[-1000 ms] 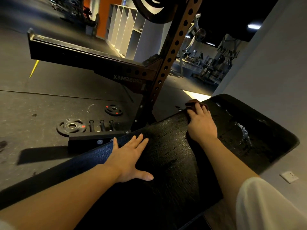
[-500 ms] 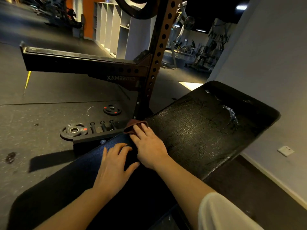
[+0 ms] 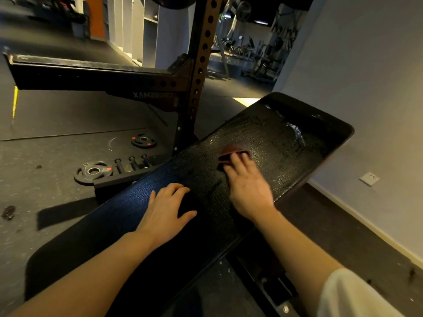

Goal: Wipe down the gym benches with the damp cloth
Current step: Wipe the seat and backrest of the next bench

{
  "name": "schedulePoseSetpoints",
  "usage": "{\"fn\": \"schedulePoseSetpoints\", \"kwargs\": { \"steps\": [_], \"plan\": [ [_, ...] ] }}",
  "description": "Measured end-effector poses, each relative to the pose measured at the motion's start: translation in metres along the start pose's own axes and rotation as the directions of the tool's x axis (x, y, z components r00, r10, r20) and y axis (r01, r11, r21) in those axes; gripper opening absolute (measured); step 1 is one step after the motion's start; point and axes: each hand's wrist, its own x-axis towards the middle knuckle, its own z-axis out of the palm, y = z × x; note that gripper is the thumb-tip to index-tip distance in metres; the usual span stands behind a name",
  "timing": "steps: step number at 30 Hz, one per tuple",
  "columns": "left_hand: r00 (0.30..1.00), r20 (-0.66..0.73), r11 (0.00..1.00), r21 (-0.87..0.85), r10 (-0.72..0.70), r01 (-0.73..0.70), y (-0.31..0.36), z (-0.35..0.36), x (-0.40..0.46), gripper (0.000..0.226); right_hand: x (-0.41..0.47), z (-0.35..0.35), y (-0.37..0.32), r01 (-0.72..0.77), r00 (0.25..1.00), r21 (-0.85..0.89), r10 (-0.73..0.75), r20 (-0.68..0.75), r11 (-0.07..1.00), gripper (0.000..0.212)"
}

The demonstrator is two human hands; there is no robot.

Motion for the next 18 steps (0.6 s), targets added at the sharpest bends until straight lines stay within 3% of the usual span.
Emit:
{"fn": "schedulePoseSetpoints", "kwargs": {
  "steps": [5, 10, 13, 18],
  "plan": [
    [1.000, 0.012, 0.999, 0.038, -0.007, 0.007, -0.003, -0.005, -0.012, 0.061, -0.027, 0.023, -0.062, 0.212, 0.969, -0.012, -0.209, 0.132, 0.977, 0.060],
    [0.993, 0.118, 0.991, 0.131, 0.025, -0.041, 0.007, -0.010, -0.018, 0.068, -0.031, 0.018, -0.051, 0.294, 0.944, 0.001, -0.290, 0.155, 0.956, 0.060],
    [0.982, 0.154, 0.983, 0.132, 0.106, -0.127, 0.025, -0.014, -0.002, 0.070, -0.031, 0.007, -0.021, 0.270, 0.955, -0.001, -0.267, 0.130, 0.963, 0.062],
    [0.932, 0.246, 0.951, 0.095, 0.265, -0.296, 0.074, -0.007, 0.040, 0.069, -0.022, -0.018, 0.060, 0.095, 0.995, -0.063, -0.092, 0.039, 0.994, 0.060]
  ]
}}
